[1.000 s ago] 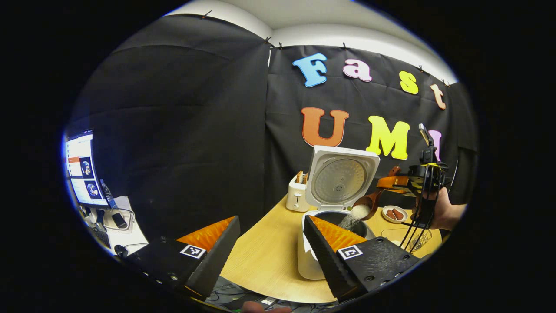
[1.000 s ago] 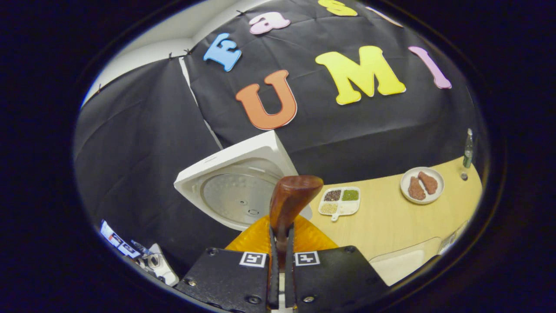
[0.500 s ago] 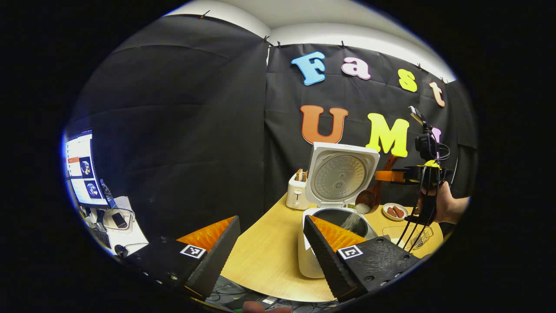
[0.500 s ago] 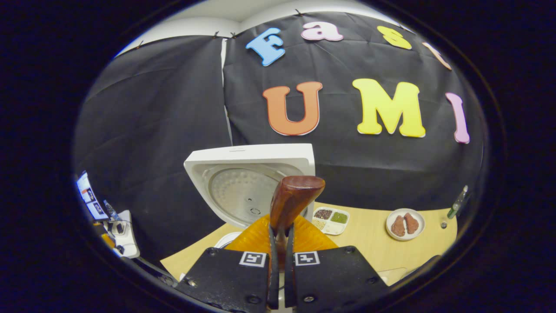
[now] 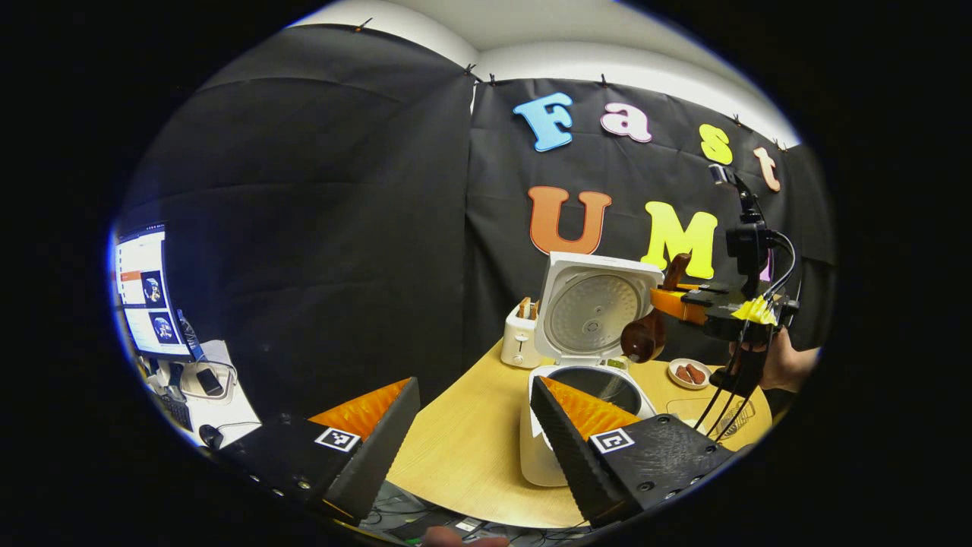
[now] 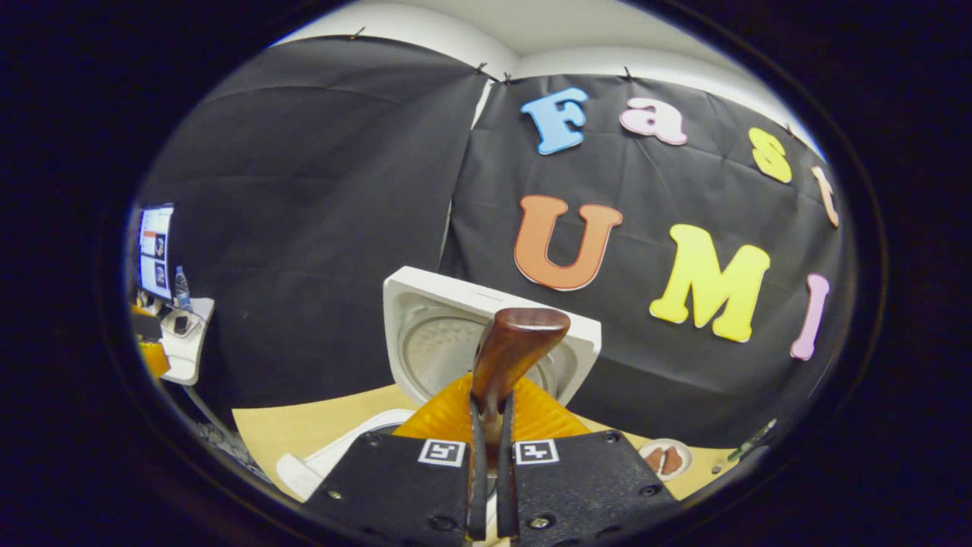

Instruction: Close the left gripper, press the button to open the rice cooker; take a wooden spoon from the chopstick holder with the right hand, scoop a spoonful of rice and pour it into the rice cooker, then put the wooden spoon back into the chopstick holder.

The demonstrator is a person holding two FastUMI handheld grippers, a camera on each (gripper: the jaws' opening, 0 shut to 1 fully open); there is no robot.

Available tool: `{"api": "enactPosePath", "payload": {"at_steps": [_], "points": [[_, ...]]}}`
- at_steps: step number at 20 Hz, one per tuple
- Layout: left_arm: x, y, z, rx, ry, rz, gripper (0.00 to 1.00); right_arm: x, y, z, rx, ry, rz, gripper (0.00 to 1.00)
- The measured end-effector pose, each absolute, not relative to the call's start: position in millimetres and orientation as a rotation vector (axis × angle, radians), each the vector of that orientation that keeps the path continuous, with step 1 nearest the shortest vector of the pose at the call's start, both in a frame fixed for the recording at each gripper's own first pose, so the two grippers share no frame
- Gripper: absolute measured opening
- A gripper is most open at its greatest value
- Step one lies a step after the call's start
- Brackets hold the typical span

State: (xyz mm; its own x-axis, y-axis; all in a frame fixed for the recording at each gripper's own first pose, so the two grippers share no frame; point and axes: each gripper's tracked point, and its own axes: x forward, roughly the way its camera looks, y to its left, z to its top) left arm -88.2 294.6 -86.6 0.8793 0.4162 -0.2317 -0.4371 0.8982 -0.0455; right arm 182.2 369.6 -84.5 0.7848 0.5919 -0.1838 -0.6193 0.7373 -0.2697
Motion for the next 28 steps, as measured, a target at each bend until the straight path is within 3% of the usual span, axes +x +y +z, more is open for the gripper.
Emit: {"api": "enactPosePath", "payload": {"at_steps": [14, 19, 28], "points": [[-80, 261, -69, -0.086, 0.216, 0.393, 0.95, 172, 330, -54, -0.065, 0.162, 0.658, 0.1], [-63, 224, -60, -0.083, 0.216, 0.34, 0.95, 179, 264, -29, 0.136, 0.202, 0.606, 0.11], [-23, 162, -44, -0.041, 0.199, 0.252, 0.95, 181, 73, -27, 0.31, 0.214, 0.385, 0.1]]}}
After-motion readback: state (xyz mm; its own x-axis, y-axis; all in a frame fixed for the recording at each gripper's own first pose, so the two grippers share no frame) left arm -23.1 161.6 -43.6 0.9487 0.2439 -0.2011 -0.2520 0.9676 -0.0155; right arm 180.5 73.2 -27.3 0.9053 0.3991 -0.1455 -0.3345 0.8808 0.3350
